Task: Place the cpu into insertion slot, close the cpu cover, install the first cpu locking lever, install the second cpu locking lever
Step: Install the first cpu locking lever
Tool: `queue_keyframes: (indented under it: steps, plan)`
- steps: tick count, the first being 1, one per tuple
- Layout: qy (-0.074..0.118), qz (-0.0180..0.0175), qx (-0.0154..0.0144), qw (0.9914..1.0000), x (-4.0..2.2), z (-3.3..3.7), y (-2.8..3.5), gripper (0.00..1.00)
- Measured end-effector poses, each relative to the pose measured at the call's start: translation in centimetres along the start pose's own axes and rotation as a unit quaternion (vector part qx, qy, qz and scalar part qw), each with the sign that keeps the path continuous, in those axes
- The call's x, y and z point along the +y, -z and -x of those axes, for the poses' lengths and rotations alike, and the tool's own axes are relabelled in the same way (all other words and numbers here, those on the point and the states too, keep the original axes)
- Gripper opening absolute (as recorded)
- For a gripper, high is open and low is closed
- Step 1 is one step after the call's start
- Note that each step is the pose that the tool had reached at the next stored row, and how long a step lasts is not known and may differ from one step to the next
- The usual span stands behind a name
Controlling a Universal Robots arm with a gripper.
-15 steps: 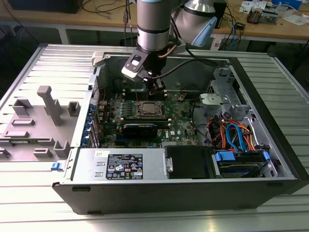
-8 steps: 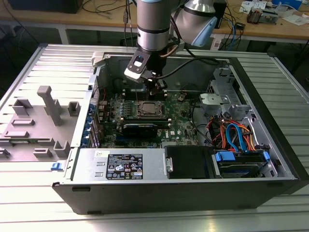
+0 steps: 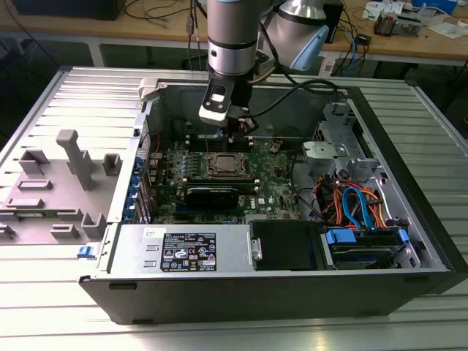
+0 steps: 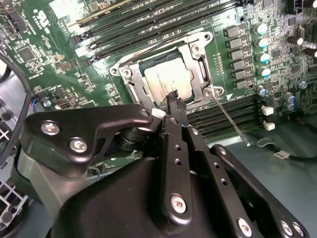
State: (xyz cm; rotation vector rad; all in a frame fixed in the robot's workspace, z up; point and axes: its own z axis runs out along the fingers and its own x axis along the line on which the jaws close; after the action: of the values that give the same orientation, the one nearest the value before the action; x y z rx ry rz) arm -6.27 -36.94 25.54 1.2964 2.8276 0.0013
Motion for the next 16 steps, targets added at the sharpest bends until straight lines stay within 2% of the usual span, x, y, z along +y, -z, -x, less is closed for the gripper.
queue_keyframes:
  steps: [3, 5, 7, 9, 10, 14, 16]
  plan:
    - [0.002, 0.0, 0.0, 1.0, 0.01, 0.01, 0.44, 0.11]
    - [0.007, 0.0002, 0.0, 0.99997, 0.01, 0.01, 0.47, 0.11]
    - [0.036, -0.0006, -0.0013, 0.99933, 0.0, 0.01, 0.48, 0.11]
    - [0.055, -0.0007, -0.0017, 0.99848, -0.01, 0.01, 0.48, 0.11]
    - [0.073, -0.0001, -0.0016, 0.99735, 0.0, 0.01, 0.46, 0.11]
    - [0.108, 0.001, -0.0011, 0.9941, 0.0, 0.0, 0.45, 0.11]
    - [0.129, 0.0017, -0.0009, 0.99159, 0.0, 0.0, 0.45, 0.11]
